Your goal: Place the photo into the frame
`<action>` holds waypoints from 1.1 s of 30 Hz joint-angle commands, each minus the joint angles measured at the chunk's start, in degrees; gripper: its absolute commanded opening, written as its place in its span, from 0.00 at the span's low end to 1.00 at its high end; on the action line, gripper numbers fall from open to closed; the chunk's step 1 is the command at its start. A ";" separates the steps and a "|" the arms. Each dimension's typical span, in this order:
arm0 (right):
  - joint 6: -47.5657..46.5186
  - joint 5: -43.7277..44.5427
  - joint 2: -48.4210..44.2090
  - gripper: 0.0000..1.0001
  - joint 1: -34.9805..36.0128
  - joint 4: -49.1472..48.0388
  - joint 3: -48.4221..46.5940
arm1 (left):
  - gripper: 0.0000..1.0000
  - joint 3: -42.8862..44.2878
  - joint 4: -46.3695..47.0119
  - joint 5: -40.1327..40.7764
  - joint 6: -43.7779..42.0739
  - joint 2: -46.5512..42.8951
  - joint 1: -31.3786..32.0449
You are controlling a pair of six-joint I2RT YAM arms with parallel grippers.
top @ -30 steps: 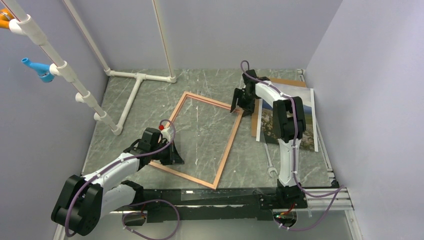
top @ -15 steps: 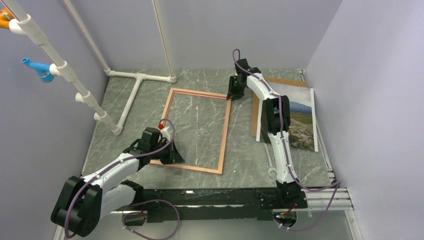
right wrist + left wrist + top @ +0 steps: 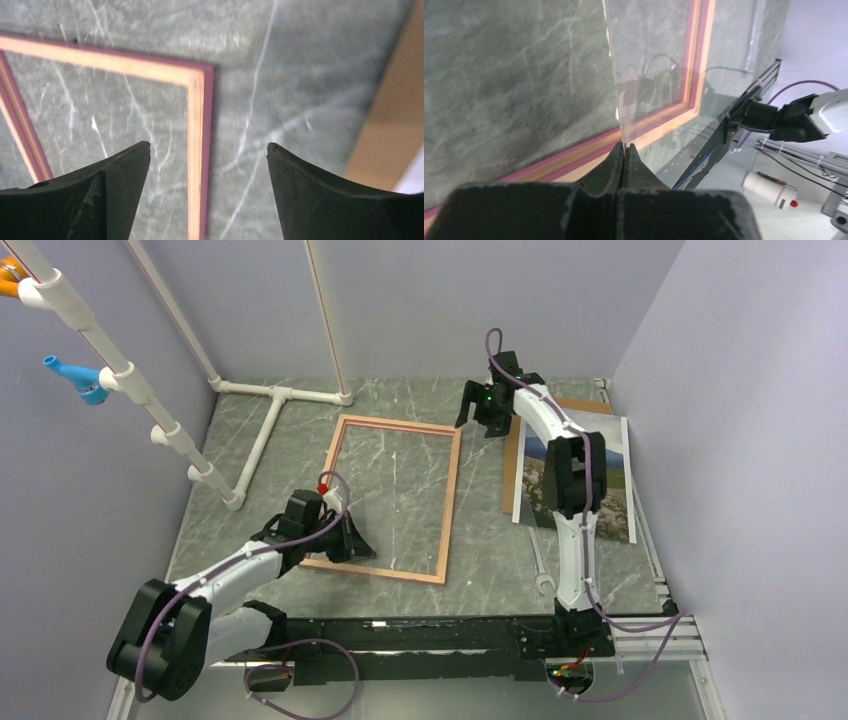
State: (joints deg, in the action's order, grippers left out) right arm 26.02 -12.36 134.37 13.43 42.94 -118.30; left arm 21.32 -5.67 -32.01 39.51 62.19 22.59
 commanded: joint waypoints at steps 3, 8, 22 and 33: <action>0.58 -1.21 -18.58 0.91 -0.63 -5.12 15.65 | 0.00 4.36 17.38 -5.33 10.09 6.91 -0.63; 2.55 -5.69 -30.10 0.91 -1.57 -8.71 28.82 | 0.00 8.45 22.90 -6.43 13.03 11.03 -1.93; 2.26 -8.45 -47.54 0.91 -2.88 -5.44 48.02 | 0.00 7.48 20.27 -2.73 15.24 6.92 -13.60; 11.92 -16.55 -58.74 0.91 -2.32 -10.82 64.68 | 0.27 6.69 7.89 6.20 10.79 -2.77 -16.09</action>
State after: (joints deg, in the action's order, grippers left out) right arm 32.27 -24.25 80.84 10.79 35.55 -59.07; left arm 27.40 7.22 -30.65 53.36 64.38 6.94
